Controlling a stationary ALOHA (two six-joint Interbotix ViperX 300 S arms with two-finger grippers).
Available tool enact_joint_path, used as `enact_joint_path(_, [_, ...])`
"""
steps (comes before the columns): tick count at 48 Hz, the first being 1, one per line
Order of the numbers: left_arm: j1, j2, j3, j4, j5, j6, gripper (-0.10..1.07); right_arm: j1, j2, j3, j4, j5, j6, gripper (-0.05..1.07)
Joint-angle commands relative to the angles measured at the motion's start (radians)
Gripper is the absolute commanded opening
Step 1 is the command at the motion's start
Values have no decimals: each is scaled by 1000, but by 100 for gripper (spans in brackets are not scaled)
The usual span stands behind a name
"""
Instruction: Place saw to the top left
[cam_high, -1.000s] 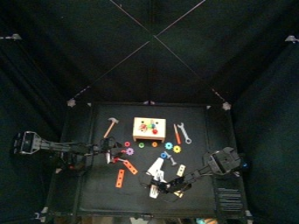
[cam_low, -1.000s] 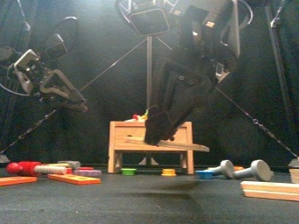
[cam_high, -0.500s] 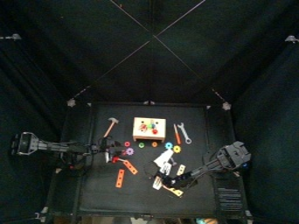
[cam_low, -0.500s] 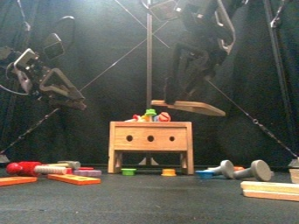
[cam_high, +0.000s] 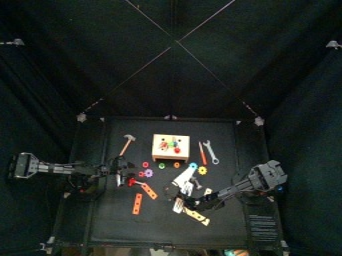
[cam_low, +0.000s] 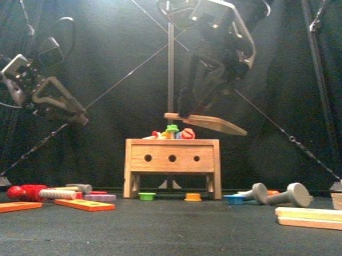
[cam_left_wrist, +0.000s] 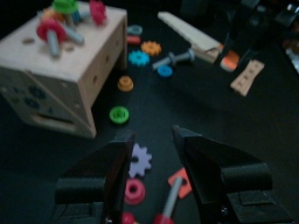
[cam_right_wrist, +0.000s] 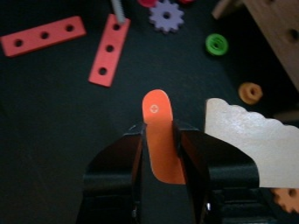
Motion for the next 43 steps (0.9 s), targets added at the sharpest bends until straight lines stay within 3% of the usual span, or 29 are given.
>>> enact_joint_path(1, [9,-18,-14,0,29,-2,80,-52,-2,-44,-14,-58,-60,51])
enact_joint_path(7, [66,-58,-2,-3,40,-3,80,-112,35,-89,-14,-114,-181,51])
enact_joint_path(15, [262,-163,35,-44,14,-3,80,-173,77,-166,34,-173,-348,51])
enact_joint_path(23, [388,-291,58,-66,-48,-2,80,-232,117,-249,86,-227,-460,51])
enact_joint_path(29, [423,-327,58,-61,-54,3,80,-261,152,-327,98,-242,-520,51])
enact_joint_path(43, [428,-324,66,-58,-54,3,80,-275,238,-469,110,-227,-672,51])
